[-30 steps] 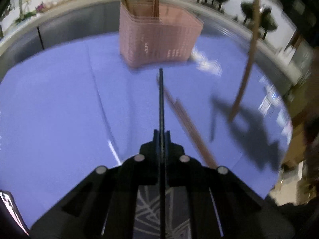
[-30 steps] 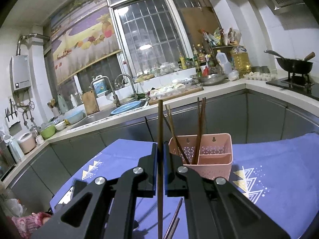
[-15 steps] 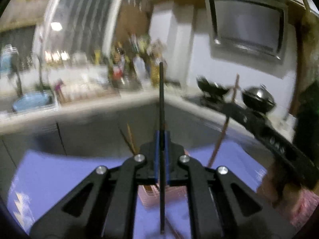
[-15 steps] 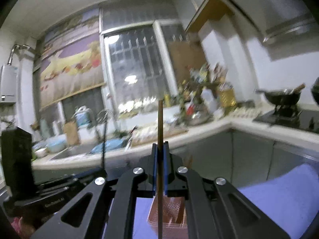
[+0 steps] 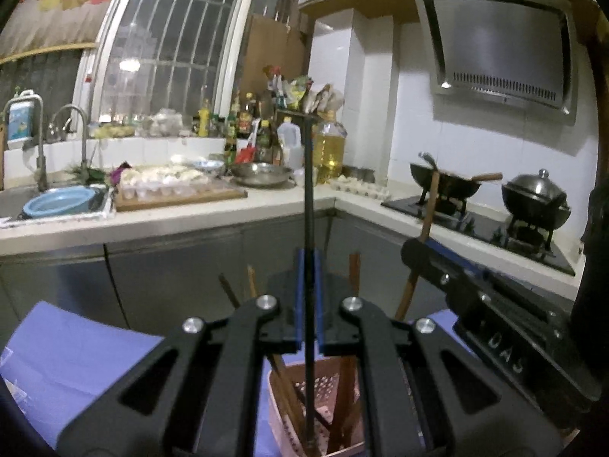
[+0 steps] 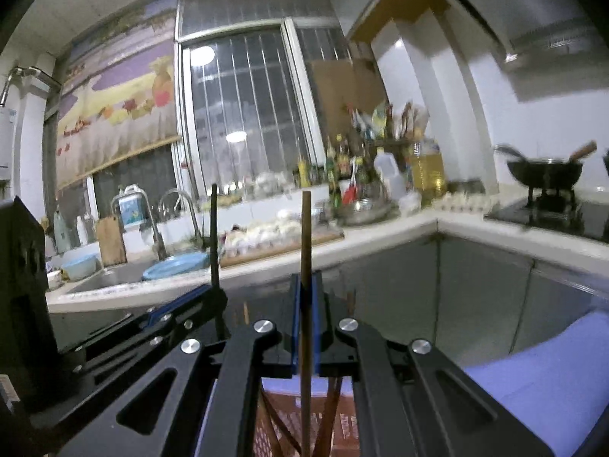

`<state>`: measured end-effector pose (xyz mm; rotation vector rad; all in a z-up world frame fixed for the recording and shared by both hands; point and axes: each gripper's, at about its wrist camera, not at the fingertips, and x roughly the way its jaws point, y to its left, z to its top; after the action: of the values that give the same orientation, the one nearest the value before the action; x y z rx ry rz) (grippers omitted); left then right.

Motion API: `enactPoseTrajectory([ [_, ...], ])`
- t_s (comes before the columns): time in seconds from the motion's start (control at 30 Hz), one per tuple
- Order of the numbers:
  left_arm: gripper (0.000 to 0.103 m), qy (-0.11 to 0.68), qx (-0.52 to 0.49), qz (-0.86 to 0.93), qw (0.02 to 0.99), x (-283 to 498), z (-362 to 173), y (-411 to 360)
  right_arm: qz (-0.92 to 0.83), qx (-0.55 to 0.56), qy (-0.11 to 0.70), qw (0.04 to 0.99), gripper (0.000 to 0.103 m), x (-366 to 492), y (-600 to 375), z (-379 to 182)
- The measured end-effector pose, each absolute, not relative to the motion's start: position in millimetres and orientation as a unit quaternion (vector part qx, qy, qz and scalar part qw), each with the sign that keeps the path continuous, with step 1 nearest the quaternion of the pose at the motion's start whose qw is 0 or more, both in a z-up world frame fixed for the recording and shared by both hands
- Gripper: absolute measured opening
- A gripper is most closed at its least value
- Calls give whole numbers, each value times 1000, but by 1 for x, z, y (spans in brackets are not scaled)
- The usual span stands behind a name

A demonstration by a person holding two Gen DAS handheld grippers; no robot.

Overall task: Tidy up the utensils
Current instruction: 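Raise both chopsticks over the pink basket and open both grippers to drop them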

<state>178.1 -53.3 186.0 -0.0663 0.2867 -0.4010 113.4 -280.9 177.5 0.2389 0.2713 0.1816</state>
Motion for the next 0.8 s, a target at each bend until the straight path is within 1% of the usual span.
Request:
enactPoseTrajectory([
  [0.17,4,159,-31,-191,968,174,160,-54,112,106,166,974,6,108,-273,157],
  [0.3,4,195,-24,-181,964,165,140,-53,127,95,197,968,7,100,-265,147],
  [0.37,5,208,-26,-184,960,157,140,-50,128,93,202,966,10,92,-265,149],
  [0.4,5,209,-28,-185,960,152,142,-49,128,92,201,967,11,85,-264,153],
  [0.47,5,206,-31,-188,960,140,153,-43,127,91,196,968,18,72,-265,162],
  [0.53,5,198,-36,-190,961,127,165,-37,125,92,188,970,20,59,-266,171],
  [0.7,5,167,-57,-205,963,82,199,-18,123,102,159,974,21,14,-269,196],
  [0.8,5,159,-84,-221,959,52,206,-2,127,126,160,971,21,-17,-274,195],
])
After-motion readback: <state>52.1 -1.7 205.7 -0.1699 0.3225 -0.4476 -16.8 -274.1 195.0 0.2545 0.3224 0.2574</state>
